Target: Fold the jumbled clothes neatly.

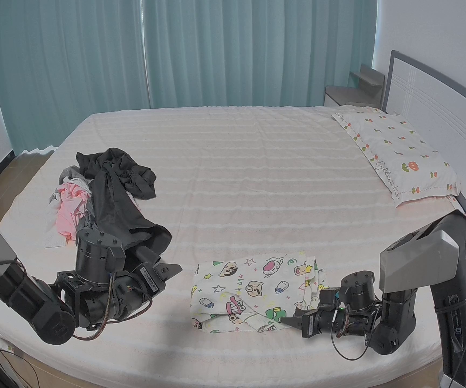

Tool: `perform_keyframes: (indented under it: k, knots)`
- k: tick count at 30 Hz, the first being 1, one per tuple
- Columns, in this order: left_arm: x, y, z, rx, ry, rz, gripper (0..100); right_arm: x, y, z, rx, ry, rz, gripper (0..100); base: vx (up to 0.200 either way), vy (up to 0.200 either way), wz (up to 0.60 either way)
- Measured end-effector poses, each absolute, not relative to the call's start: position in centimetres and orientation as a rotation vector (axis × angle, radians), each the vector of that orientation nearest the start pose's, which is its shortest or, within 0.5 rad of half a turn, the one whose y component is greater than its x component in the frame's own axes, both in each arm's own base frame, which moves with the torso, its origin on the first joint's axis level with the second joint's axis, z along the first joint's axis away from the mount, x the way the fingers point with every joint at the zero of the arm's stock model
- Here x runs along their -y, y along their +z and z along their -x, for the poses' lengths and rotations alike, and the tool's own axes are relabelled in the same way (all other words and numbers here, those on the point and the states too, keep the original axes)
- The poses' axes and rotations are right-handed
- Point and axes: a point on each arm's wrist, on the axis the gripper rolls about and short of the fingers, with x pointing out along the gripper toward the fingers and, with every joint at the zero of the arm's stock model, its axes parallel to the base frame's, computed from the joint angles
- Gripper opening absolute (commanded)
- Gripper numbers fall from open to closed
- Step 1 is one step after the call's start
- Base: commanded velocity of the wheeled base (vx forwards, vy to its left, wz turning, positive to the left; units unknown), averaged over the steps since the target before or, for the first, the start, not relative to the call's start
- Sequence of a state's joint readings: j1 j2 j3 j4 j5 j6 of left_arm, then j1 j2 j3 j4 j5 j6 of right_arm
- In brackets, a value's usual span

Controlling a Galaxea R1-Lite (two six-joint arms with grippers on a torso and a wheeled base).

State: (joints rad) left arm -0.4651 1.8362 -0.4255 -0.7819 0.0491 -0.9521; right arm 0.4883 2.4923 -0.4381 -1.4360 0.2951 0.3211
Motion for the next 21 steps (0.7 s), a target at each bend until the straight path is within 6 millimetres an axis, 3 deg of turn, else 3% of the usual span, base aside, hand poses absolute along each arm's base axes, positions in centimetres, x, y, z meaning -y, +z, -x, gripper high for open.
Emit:
perform_keyframes:
  k: [11,21]
  knots:
    - [11.7,7.0,-23.6,-0.742,-0.08,0.749,100,-13.8,-6.2,-27.1,-0.68,0.578,-0.222,0,0.0,0.0,0.0]
    - [11.7,7.0,-23.6,-0.741,-0.078,0.748,100,-11.5,-5.2,-26.9,-0.659,0.54,-0.255,0,0.0,0.0,0.0]
